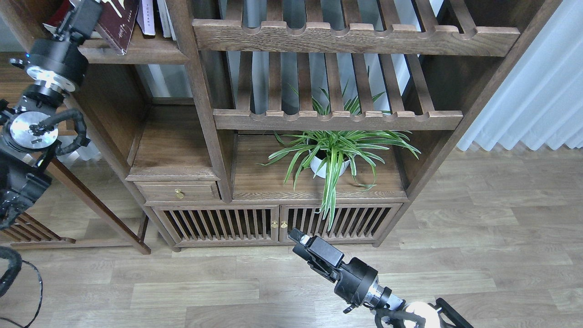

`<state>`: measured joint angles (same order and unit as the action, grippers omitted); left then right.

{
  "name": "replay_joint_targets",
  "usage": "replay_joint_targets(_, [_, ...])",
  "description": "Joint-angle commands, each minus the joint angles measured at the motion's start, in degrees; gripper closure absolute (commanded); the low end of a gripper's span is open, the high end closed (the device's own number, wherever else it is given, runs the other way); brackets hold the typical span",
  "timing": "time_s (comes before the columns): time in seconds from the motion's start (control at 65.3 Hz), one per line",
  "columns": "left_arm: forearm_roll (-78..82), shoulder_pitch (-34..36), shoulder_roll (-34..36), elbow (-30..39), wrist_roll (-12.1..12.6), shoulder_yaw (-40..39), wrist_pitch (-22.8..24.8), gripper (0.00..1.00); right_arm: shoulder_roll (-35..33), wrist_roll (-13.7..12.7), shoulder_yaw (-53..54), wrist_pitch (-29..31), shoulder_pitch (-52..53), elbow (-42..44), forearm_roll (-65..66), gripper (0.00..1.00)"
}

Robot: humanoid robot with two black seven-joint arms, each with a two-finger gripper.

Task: Organize books on shelf
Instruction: 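Release the dark red book and withdraw the left gripper from the shelf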

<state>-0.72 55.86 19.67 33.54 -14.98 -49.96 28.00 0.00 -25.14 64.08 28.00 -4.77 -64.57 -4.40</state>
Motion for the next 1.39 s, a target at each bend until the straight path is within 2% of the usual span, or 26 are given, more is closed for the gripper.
replay_joint_targets(0.0, [0.1, 0.0, -0.1, 0.4, 2.7, -1.3, 0.0, 0.33, 0.0, 0.0, 0.1, 0.0, -0.1, 0.0, 0.0, 0.01])
replay_joint_targets(0.031, [0.0, 0.2, -0.1, 0.5, 3.8, -2.8, 0.0, 0.54, 0.0, 0.0, 0.1, 0.0, -0.2, 0.0, 0.0, 0.01])
replay_joint_targets(0.077, [0.0, 0.5, -0.4, 0.5, 4.3, -3.8, 0.0, 0.67, 0.0, 0.0, 0.1, 0.0, -0.2, 0.0, 0.0, 0.01])
replay_joint_targets(0.092, [0.0, 0.7, -0.5, 0.3, 4.8, -4.3, 0.0, 0.76, 0.0, 0.0, 0.1, 0.0, -0.2, 0.0, 0.0, 0.01])
replay_joint_targets(0.123, [0.0, 1.1, -0.6, 0.2, 5.4, -4.4, 0.0, 0.81, 0.0, 0.0, 0.1, 0.0, -0.2, 0.0, 0.0, 0.01])
replay_joint_targets(0.138, [0.0, 1.6, -0.6, 0.1, 6.1, -4.4, 0.0, 0.88, 0.0, 0.0, 0.1, 0.0, -0.2, 0.0, 0.0, 0.01])
replay_joint_targets(0.168, [0.0, 2.3, -0.7, 0.1, 7.2, -4.5, 0.0, 0.92, 0.0, 0.0, 0.1, 0.0, -0.2, 0.0, 0.0, 0.01])
replay_joint_targets(0.291, [0.2, 4.5, -0.8, 0.1, 10.0, -5.1, 0.0, 0.98, 0.0, 0.0, 0.2, 0.0, -0.2, 0.0, 0.0, 0.01])
replay_joint_targets(0.398, [0.4, 6.3, 0.0, -0.2, 10.9, -5.1, 0.0, 1.00, 0.0, 0.0, 0.2, 0.0, -0.3, 0.0, 0.0, 0.01])
replay_joint_targets(0.567, [4.5, 10.8, 3.4, -1.9, 14.0, -5.5, 0.0, 1.00, 0.0, -0.1, 0.1, 0.0, -0.3, 0.0, 0.0, 0.01])
replay_joint_targets(0.72, [8.9, 15.3, 4.9, -6.5, 17.5, -5.8, 0.0, 0.99, 0.0, 0.0, 0.1, 0.0, -0.3, 0.0, 0.0, 0.01])
replay_joint_targets(0.827, [9.2, 18.4, 4.6, -11.0, 18.8, -4.8, 0.0, 0.99, 0.0, -0.1, 0.0, 0.0, -0.3, 0.0, 0.0, 0.01])
replay_joint_targets(0.996, [10.1, 23.3, -0.3, -21.7, 18.9, -2.1, 0.0, 0.99, 0.0, 0.0, 0.0, 0.0, -0.3, -0.1, 0.0, 0.01])
replay_joint_targets(1.241, [18.0, 25.4, -3.0, -23.4, 18.9, -2.3, 0.0, 0.98, 0.0, -0.1, 0.0, 0.0, -0.5, -0.1, 0.0, 0.01])
replay_joint_targets(1.348, [18.2, 25.3, -3.5, -23.9, 18.5, -1.9, 0.0, 0.91, 0.0, -0.1, 0.0, 0.0, -0.5, -0.1, 0.0, 0.01])
replay_joint_targets(1.379, [18.2, 25.3, -3.9, -24.1, 18.0, -1.7, 0.0, 0.82, 0.0, -0.1, -0.1, 0.0, -0.5, -0.1, 0.0, 0.01])
